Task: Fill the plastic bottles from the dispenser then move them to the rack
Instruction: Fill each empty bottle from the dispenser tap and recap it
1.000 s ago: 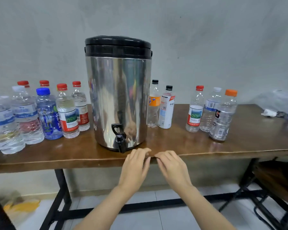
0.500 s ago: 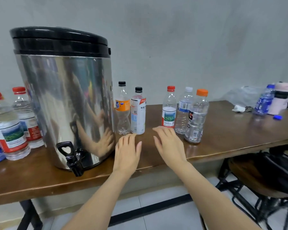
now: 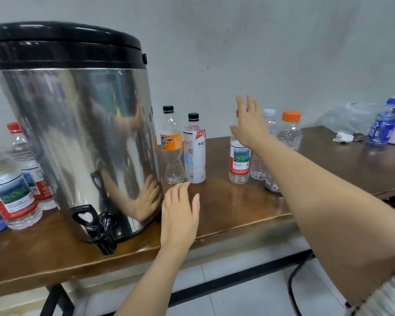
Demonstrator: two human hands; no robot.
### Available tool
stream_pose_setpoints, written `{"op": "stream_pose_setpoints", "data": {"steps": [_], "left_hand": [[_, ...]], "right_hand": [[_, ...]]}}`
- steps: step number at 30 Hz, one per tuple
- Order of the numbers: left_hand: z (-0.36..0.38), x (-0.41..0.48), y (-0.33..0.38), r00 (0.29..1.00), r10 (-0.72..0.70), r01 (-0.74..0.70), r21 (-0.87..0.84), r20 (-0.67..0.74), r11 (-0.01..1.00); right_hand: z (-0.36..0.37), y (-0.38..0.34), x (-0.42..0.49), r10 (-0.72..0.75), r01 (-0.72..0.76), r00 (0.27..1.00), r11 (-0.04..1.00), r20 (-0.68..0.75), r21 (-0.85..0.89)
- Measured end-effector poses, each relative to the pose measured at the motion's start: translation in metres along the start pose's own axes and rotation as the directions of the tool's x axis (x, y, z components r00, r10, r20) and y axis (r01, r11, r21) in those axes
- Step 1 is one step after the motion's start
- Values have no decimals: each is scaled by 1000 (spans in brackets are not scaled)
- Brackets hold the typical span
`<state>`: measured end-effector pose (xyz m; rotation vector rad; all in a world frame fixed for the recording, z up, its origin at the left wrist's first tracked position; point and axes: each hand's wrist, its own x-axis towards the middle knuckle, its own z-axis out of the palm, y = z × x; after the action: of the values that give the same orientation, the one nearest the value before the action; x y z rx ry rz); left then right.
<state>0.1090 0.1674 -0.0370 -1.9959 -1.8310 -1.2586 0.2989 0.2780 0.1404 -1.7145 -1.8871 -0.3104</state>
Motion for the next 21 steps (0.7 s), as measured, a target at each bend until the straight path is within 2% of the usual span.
{"op": "stream_pose_setpoints", "data": {"steps": [2, 4, 8, 11, 14, 18, 21], "left_hand": [[0, 0, 0, 1000, -4, 4, -2, -3, 1000], [-1, 0, -1, 1000, 8, -8, -3, -10, 1000], [-2, -1, 0, 1000, 9, -9, -22, -9, 1000], [-2, -1, -1, 1000, 10, -10, -30, 0, 1000], [-3, -1, 0, 1000, 20, -20, -23, 10, 1000], [-8, -2, 2, 998, 24, -22, -33, 57, 999], [-16, -5, 5, 986, 72, -53, -129, 149, 990]], "right_hand": [[1, 5, 8, -5, 5, 997, 1000, 80, 1], [4, 6, 8, -10, 8, 996, 1000, 91, 17], [5, 0, -1, -32, 38, 998, 993, -54, 109], [8, -8, -10, -4, 47, 989, 956, -147, 290], [9, -16, -24, 33, 40, 989, 885, -148, 465], [0, -31, -53, 2, 104, 979, 854, -202, 510], [-18, -47, -76, -19, 152, 973, 804, -230, 575]]}}
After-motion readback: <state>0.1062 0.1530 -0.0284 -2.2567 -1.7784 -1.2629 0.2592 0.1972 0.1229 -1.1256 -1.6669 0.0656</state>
